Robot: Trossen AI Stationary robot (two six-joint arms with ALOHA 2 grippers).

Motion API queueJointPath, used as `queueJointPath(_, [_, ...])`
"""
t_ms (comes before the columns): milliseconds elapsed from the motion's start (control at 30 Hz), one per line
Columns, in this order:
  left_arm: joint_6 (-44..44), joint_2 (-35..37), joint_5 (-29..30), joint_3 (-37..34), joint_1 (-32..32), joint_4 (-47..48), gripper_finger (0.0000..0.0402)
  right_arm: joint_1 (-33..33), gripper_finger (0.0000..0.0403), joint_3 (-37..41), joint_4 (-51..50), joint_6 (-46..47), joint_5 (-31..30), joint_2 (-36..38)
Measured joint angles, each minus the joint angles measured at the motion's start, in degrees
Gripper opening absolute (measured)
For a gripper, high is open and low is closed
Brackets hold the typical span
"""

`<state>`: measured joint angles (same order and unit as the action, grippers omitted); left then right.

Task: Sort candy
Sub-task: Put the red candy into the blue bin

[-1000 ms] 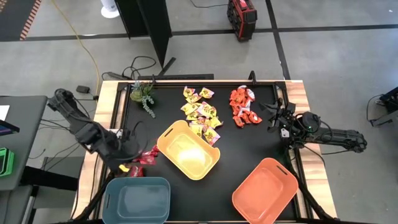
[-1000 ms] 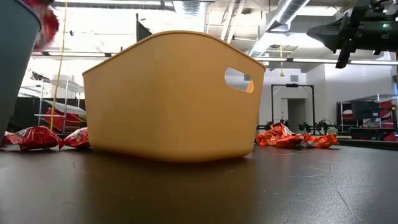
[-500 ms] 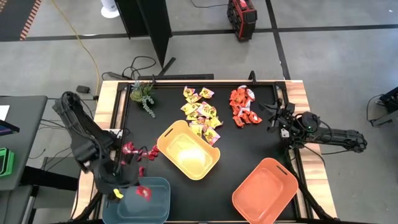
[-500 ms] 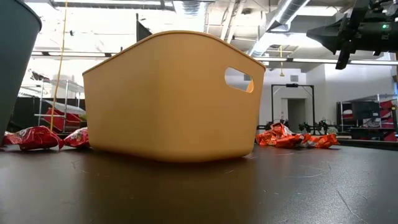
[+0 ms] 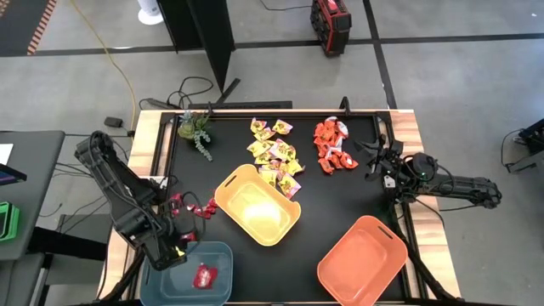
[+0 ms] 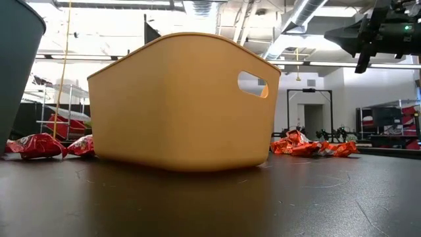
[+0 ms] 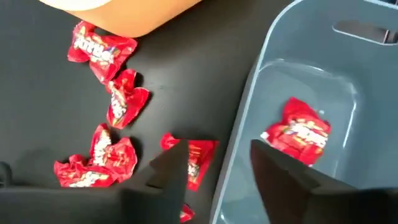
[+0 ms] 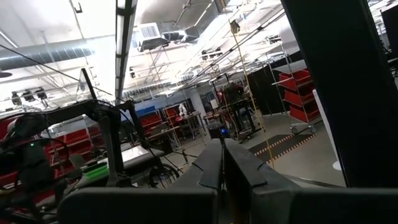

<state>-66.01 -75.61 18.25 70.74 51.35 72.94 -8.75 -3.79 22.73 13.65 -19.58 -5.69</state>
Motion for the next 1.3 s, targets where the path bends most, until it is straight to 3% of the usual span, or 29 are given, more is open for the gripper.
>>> queueJointPath(100, [0.21,0.0,0.78,0.0,-0.17,5.4,0.0213,0.0,0.0036,0.0,-0.01,0.0,-0.02,0.0])
queueJointPath(167, [-3.52,0.04,4.43,0.0,-0.98,9.93,0.0227,0.0,0.0036,0.0,0.0,0.0,-0.01,0.0])
queueJointPath(300, [-9.98,0.04,9.26,-0.05,-3.65,14.31,0.0233,0.0,0.0036,0.0,0.05,-0.02,-0.02,0.0])
queueJointPath(500, [-9.77,0.04,10.27,-3.72,-10.47,13.97,0.0233,0.0,0.0036,0.0,0.19,-1.59,-0.01,0.0])
queueJointPath(667, [0.48,0.02,9.88,-7.31,-18.9,9.17,0.0233,0.01,0.0036,-1.39,-0.23,-3.07,1.33,-0.58])
queueJointPath(800, [15.41,0.02,6.17,-9.79,-27.68,2.25,0.0233,0.57,0.0036,-4.75,-3.28,-5.91,3.57,-3.95])
queueJointPath(1067, [30.25,0.03,4.37,-10.49,-40.58,-1.2,0.0233,-3.01,0.007,-17.43,-20.48,-8.15,2.59,-20.4])
queueJointPath(1167, [34.97,0.28,9.12,-10.47,-42.77,-1.59,0.0231,-6.38,0.0095,-24.56,-28.21,-8.25,1.74,-28.87])
queueJointPath(1300, [38.24,0.28,21.39,-10.44,-44.29,-0.07,0.0214,-11.85,0.0117,-32.31,-33.23,-11.86,-1.01,-38.77])
